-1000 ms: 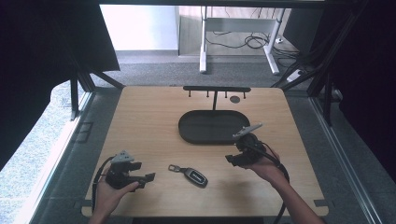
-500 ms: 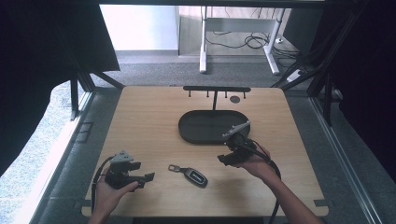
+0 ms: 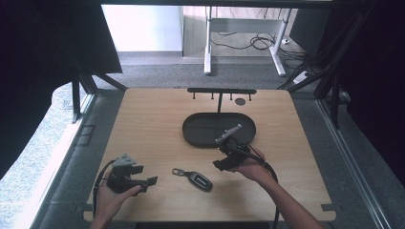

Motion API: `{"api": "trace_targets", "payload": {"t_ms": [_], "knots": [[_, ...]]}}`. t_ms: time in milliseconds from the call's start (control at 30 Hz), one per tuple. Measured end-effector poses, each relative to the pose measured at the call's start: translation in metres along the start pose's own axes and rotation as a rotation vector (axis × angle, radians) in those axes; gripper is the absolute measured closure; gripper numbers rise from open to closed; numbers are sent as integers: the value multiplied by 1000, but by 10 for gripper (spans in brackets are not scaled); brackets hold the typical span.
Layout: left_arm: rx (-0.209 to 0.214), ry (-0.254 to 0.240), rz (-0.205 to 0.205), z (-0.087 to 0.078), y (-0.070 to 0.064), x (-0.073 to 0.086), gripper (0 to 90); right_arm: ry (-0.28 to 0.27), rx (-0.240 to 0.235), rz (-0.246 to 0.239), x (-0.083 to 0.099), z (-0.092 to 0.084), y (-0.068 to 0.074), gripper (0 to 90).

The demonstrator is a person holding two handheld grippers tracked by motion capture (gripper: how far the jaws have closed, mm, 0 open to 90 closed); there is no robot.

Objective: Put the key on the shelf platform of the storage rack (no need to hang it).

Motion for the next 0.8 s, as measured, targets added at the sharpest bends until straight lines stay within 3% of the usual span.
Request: {"api": "trace_targets", "payload": {"t_ms": [800], "knots": [[3,-6,-5,-2,2,0,243,48,-48,-71,-28,23,28,363]]}}
Point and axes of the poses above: each handheld gripper's, and its own axes: z roughly forward along the jaws, x roughly out of its underside, y roughly to its left, the point moved 1 cm from there along z, roughly forward along the jaws, and after that the axes turned 7 degrees about -z, right-handed, at the moved point
